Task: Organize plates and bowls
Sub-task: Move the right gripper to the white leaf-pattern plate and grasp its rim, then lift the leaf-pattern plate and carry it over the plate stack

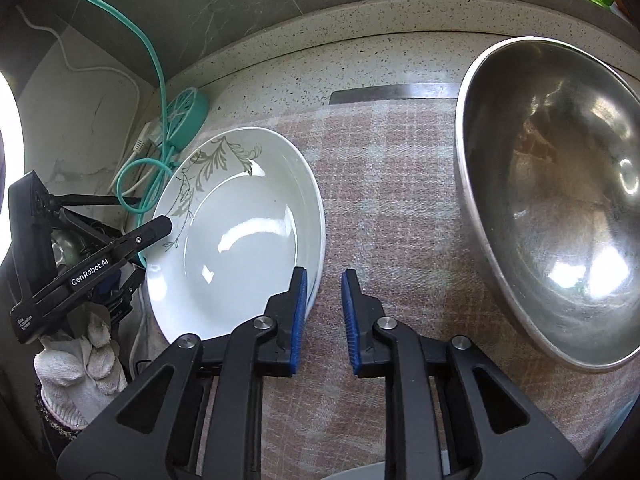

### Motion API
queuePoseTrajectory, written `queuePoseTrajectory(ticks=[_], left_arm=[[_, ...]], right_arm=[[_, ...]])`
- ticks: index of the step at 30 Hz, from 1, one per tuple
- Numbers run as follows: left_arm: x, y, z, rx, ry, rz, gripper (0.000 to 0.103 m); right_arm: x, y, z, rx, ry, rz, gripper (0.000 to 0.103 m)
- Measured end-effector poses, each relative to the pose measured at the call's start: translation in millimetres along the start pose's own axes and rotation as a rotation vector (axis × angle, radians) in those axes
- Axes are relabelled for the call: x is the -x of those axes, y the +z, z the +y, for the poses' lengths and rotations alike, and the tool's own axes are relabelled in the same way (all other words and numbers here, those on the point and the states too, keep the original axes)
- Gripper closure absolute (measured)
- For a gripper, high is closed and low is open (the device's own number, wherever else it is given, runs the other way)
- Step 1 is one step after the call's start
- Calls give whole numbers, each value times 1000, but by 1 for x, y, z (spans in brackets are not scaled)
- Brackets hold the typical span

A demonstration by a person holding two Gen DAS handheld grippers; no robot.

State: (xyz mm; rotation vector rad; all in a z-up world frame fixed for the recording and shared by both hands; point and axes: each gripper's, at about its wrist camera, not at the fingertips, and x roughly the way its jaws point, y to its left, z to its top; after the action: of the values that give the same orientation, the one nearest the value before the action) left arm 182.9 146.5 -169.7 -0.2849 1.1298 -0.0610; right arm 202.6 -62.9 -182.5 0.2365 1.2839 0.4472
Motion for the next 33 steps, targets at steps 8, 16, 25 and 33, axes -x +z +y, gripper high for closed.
queuePoseTrajectory(ticks=[8,16,25,33], left_arm=[[-3,1,1,-2,-7,8,90],[3,-4,-1,-1,-21,9,90],[34,-19,-13,3,-48,-32,90],[65,-41,-41,-23,-83,-67,90]], right_arm=[[-1,2,7,33,-21,0,95],[11,-3,9,31,-17,-9,94],[42,-23,13,43,9,-31,94],[83,-52,0,59,26,-59,94]])
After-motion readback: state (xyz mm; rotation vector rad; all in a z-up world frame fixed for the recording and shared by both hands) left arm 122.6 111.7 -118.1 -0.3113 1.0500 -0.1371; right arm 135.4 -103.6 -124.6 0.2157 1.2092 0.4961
